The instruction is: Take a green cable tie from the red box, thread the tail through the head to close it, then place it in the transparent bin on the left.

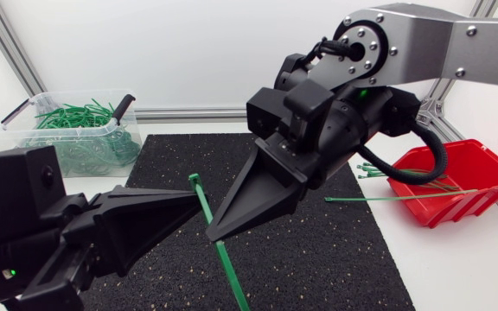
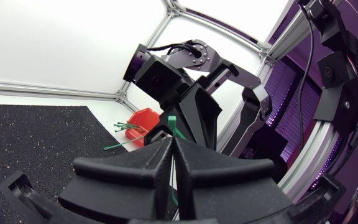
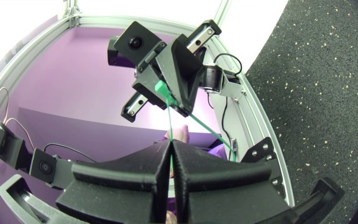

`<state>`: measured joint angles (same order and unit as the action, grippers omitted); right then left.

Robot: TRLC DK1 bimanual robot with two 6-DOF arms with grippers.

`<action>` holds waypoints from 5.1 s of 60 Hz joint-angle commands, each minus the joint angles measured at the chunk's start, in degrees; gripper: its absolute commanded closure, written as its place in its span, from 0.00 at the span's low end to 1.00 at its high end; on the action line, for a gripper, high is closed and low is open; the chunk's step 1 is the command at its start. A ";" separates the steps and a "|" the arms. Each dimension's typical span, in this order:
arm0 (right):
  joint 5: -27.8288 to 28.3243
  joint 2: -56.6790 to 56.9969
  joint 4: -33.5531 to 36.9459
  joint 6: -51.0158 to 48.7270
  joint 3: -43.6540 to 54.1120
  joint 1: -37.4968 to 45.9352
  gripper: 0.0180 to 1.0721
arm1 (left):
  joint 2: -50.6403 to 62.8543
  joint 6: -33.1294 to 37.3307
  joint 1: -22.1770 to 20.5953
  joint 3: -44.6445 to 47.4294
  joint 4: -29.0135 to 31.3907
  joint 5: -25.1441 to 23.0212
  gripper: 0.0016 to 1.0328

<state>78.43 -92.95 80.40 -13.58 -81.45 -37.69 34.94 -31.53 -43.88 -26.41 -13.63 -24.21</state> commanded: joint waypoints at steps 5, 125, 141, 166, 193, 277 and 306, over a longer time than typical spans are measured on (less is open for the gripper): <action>0.40 -0.92 1.16 -1.01 -1.78 0.43 0.95 | 0.66 -1.25 0.02 -1.54 -1.23 -1.02 0.96; 0.58 -0.66 4.50 -4.79 -1.69 -0.36 0.95 | 1.89 -1.08 0.81 -1.18 -1.84 -1.28 0.96; 0.67 -2.50 4.59 -6.19 -1.87 0.69 0.95 | 1.10 -1.17 0.72 -1.10 -1.31 -1.19 0.96; 0.67 -2.94 4.68 -6.19 -2.57 1.66 0.95 | 0.31 -1.08 0.46 -0.57 -1.14 -1.19 0.96; 1.90 -3.91 6.00 -6.19 -4.86 1.39 0.95 | -0.92 5.43 -5.43 1.54 -1.49 3.38 0.96; -5.66 -4.88 6.61 -14.80 -8.37 7.90 0.45 | 3.38 55.17 -12.64 1.28 1.85 21.31 0.96; -11.02 -7.34 1.16 -17.00 -10.22 4.21 0.49 | 5.58 68.71 -13.34 3.21 -3.16 24.12 0.96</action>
<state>67.81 -98.39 81.89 -28.82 -89.91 -32.91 40.07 34.00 -56.77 -24.23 -15.49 -0.67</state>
